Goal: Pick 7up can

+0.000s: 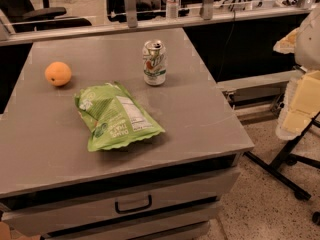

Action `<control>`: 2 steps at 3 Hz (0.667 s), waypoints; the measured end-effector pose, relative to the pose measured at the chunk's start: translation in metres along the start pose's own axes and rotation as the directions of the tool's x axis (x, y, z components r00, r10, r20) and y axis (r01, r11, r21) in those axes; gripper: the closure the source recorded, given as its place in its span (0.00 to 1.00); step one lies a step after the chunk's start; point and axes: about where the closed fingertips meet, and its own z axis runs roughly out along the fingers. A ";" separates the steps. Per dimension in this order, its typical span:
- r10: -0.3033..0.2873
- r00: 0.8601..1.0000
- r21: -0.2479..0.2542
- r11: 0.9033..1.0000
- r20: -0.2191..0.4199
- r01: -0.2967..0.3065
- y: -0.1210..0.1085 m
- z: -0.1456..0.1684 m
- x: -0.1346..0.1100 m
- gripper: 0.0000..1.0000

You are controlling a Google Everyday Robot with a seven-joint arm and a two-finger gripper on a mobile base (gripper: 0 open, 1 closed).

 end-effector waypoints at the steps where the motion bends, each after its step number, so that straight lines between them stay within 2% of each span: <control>1: 0.000 1.000 0.000 1.000 0.000 0.000 0.000 0.000 0.000 0.00; 2: 0.024 0.999 0.028 0.999 0.041 -0.025 -0.012 0.004 -0.004 0.00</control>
Offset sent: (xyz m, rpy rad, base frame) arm 0.0630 0.0023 -0.0040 0.1888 -0.1472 -0.0942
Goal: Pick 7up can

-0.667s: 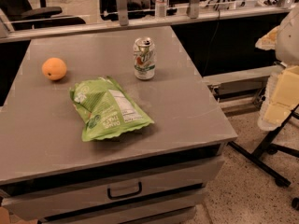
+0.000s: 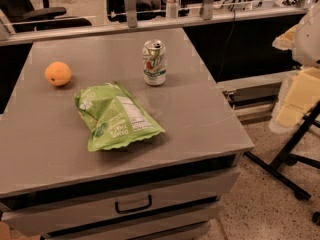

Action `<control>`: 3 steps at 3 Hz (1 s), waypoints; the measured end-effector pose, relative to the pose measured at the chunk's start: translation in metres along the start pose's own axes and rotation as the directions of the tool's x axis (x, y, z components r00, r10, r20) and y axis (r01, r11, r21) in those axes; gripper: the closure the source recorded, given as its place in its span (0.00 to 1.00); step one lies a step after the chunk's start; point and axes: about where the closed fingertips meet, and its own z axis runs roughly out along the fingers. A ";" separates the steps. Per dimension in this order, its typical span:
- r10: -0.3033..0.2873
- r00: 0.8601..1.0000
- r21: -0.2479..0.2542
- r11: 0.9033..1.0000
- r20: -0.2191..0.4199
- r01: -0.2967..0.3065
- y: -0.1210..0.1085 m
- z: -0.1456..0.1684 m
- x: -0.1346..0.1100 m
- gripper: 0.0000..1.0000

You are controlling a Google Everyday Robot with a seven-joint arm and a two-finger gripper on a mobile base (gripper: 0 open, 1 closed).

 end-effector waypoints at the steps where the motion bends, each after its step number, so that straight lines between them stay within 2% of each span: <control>1: 0.063 0.990 0.051 0.996 0.127 -0.070 -0.037 0.020 -0.016 0.00; 2: 0.117 0.959 0.093 0.985 0.258 -0.145 -0.081 0.041 -0.033 0.00; 3: 0.166 0.914 0.109 0.969 0.370 -0.221 -0.119 0.048 -0.045 0.00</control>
Offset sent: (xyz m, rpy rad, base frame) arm 0.1648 0.0145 -0.0037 0.4234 -0.2771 -0.1465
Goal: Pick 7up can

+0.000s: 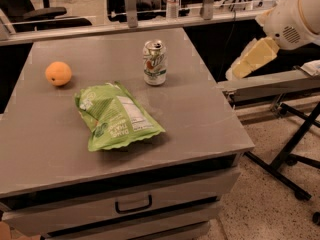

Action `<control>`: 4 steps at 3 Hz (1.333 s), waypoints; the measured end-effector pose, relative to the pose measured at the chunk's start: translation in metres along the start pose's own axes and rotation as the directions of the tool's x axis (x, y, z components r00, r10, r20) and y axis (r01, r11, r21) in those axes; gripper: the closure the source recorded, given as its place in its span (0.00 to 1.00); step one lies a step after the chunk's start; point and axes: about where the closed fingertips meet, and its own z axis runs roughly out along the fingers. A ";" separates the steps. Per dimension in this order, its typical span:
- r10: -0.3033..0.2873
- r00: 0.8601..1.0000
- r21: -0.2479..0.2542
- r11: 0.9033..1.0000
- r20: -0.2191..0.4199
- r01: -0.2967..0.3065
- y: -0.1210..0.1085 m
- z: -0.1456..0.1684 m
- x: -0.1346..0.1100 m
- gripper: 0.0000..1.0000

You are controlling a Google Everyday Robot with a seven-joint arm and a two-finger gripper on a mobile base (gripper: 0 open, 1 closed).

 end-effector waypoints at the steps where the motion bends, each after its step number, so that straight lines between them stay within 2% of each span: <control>1: 0.025 0.999 0.014 1.000 0.045 -0.026 -0.014 0.006 -0.006 0.00; 2: 0.025 0.999 0.014 1.000 0.045 -0.025 -0.014 0.006 -0.006 0.00; 3: 0.051 0.995 0.012 0.999 0.082 -0.052 -0.013 0.013 -0.015 0.00; 4: 0.135 0.978 -0.014 0.991 0.161 -0.134 -0.014 0.035 -0.029 0.00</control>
Offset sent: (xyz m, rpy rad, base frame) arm 0.0158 0.0003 0.0036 0.0460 -0.0236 -0.0139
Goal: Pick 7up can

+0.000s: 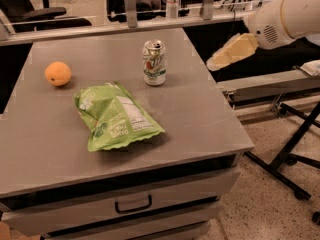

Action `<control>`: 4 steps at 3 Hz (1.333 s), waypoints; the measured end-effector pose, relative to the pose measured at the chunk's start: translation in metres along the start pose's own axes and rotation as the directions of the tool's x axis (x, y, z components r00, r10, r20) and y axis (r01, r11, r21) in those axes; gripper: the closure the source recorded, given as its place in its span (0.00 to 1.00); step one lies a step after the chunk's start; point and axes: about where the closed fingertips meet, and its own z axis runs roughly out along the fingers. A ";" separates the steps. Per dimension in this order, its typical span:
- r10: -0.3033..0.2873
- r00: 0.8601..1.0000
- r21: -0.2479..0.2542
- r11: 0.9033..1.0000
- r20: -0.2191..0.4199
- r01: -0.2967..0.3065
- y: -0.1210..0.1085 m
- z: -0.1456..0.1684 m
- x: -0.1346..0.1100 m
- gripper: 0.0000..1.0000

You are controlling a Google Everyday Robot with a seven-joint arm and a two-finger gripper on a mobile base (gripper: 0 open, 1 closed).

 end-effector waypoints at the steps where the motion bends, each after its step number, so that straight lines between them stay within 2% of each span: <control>1: 0.069 0.995 -0.040 0.997 0.076 -0.066 0.002 0.027 -0.008 0.00; 2: 0.102 0.984 -0.105 0.991 0.146 -0.087 0.010 0.056 -0.020 0.00; 3: 0.091 0.974 -0.145 0.988 0.206 -0.061 0.025 0.083 -0.035 0.00; 4: 0.053 0.961 -0.152 0.988 0.272 -0.011 0.039 0.117 -0.055 0.00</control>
Offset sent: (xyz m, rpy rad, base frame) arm 0.0475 0.0857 -0.0304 0.3114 0.0135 0.1277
